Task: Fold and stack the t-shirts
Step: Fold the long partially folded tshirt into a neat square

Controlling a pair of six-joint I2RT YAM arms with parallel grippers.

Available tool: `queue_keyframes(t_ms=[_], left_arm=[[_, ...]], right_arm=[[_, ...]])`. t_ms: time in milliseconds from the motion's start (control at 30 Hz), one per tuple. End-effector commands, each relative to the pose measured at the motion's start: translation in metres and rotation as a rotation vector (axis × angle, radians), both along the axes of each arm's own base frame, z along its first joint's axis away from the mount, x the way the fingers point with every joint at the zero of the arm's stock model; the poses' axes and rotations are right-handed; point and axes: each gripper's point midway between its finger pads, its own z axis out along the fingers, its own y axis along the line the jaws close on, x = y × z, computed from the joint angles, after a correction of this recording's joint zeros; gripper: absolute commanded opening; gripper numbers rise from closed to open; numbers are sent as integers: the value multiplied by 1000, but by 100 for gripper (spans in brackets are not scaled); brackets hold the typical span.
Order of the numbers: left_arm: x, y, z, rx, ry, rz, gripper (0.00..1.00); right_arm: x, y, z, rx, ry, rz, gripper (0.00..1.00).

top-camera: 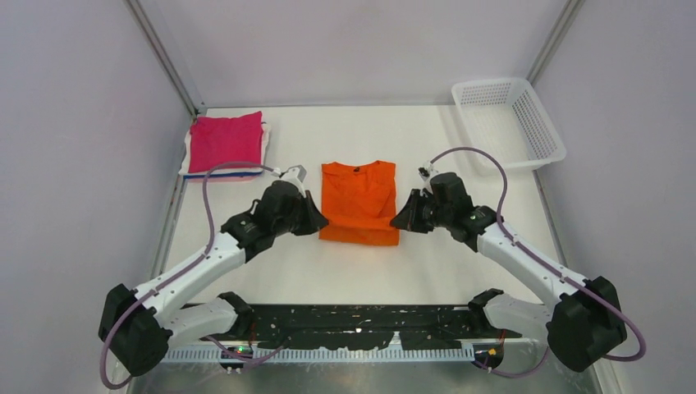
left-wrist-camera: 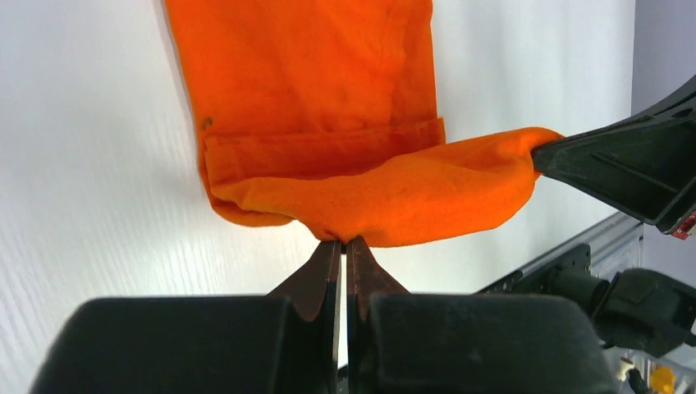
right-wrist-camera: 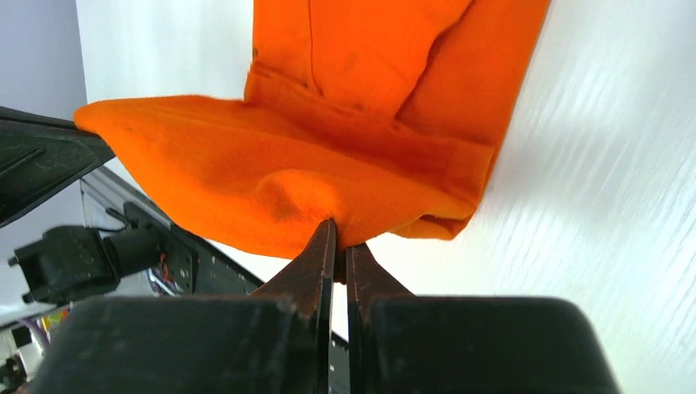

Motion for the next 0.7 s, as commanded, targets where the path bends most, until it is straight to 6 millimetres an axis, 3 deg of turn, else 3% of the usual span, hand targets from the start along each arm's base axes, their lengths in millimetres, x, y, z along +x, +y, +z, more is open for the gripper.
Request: queue_keyframes(t_ms=[0, 333, 667], left_arm=[[43, -4, 35, -21, -112, -2, 0], [115, 1, 55, 0, -148, 38, 0], [174, 5, 39, 61, -90, 49, 0]], right_arm=[[44, 6, 41, 61, -130, 4, 5], [116, -1, 55, 55, -157, -73, 5], [172, -3, 43, 55, -144, -115, 5]])
